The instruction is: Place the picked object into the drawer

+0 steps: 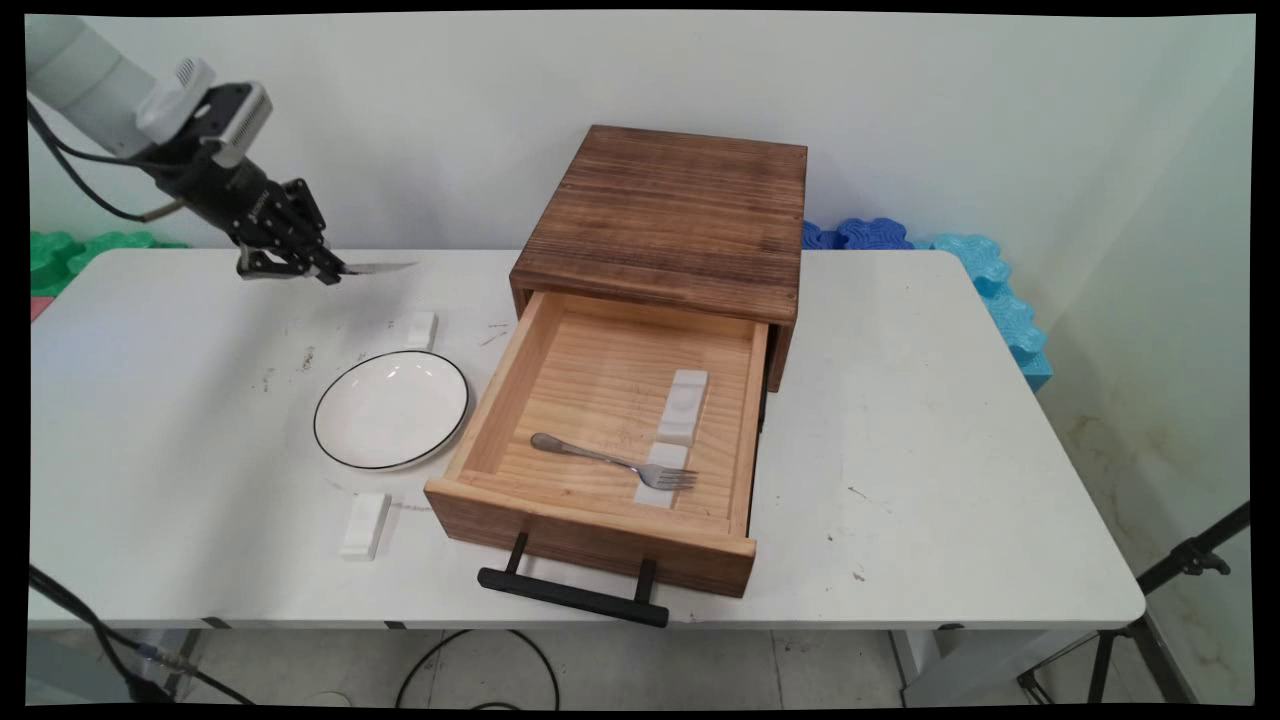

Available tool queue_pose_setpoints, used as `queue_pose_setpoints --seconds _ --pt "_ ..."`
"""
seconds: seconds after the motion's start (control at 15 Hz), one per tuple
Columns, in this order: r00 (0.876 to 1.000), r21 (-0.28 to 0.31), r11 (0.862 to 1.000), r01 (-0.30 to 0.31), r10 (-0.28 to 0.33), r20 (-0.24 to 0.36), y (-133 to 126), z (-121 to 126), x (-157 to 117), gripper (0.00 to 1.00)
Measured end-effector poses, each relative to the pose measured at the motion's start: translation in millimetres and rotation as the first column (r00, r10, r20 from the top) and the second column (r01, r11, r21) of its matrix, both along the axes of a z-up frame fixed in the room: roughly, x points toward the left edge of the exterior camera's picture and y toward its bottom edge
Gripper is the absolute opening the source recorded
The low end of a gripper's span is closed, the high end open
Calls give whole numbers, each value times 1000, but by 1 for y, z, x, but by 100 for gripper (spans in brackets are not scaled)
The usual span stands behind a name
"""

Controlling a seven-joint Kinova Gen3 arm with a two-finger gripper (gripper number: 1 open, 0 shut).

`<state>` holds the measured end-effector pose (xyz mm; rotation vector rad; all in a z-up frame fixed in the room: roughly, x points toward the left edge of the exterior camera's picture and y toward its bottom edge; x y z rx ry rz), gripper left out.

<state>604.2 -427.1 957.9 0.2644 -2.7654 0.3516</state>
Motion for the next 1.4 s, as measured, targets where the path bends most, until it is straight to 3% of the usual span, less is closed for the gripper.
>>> queue_pose_setpoints --seconds 0.33,0.87,1.4 --pt "997 -21 997 70 -70 -19 14 42 -22 0" --pt "990 -46 990 133 -135 -46 27 91 -67 0" --pt "982 -59 984 169 -173 -75 16 109 -127 0"
